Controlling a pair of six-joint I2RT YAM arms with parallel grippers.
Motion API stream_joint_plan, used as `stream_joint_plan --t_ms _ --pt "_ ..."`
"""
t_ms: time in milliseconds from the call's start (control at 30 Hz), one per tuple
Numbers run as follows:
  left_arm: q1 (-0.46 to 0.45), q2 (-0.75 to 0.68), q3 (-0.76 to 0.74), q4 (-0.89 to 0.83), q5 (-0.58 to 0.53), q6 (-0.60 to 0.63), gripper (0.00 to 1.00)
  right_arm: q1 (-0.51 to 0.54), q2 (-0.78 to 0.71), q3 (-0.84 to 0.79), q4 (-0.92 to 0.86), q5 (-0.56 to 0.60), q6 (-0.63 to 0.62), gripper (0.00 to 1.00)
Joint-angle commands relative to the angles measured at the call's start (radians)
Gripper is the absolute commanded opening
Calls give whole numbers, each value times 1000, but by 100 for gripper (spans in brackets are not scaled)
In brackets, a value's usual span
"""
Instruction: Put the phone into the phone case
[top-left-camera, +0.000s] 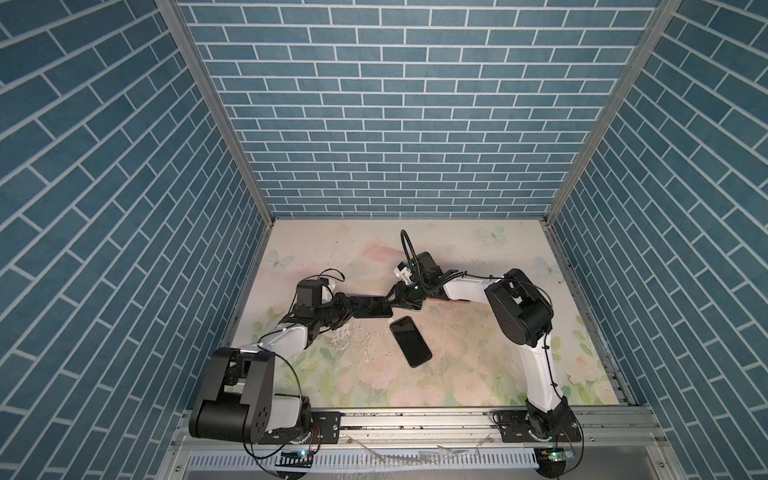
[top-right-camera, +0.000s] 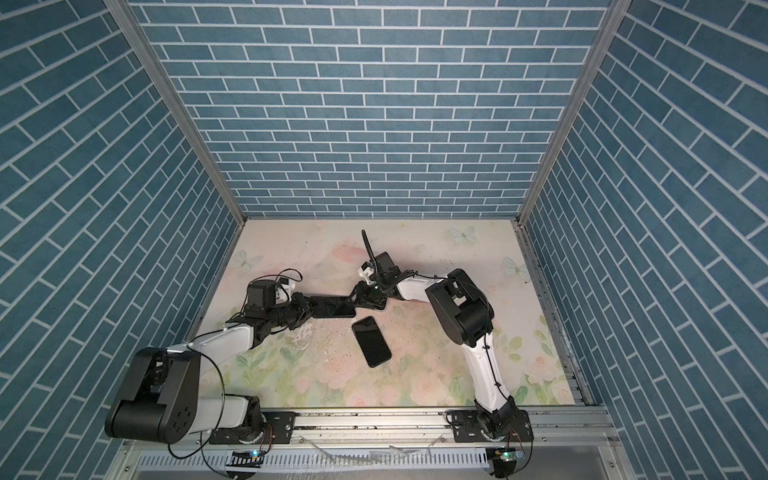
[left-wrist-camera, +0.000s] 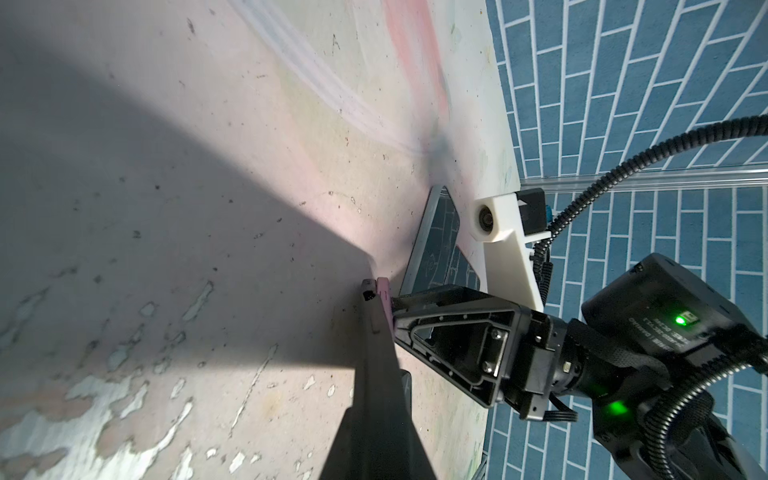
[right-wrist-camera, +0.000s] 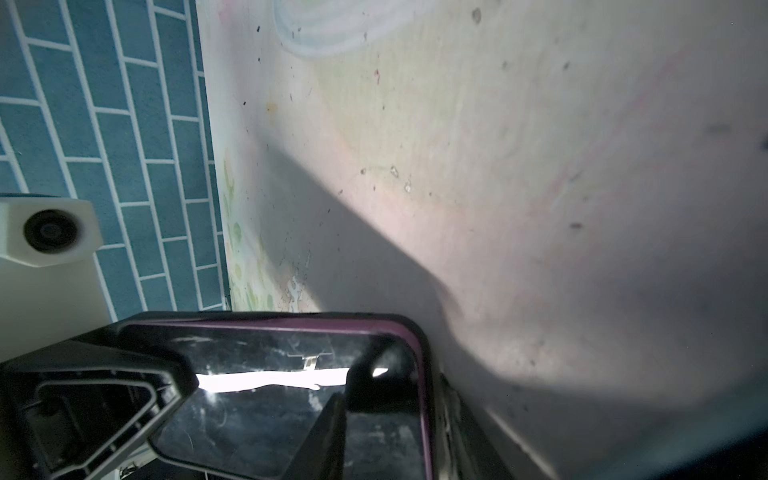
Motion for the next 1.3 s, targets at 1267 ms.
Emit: stream_joint_plan --t_ms 1267 --pt "-249 123 489 548 463 -329 0 -429 -699 -484 928 -530 507 53"
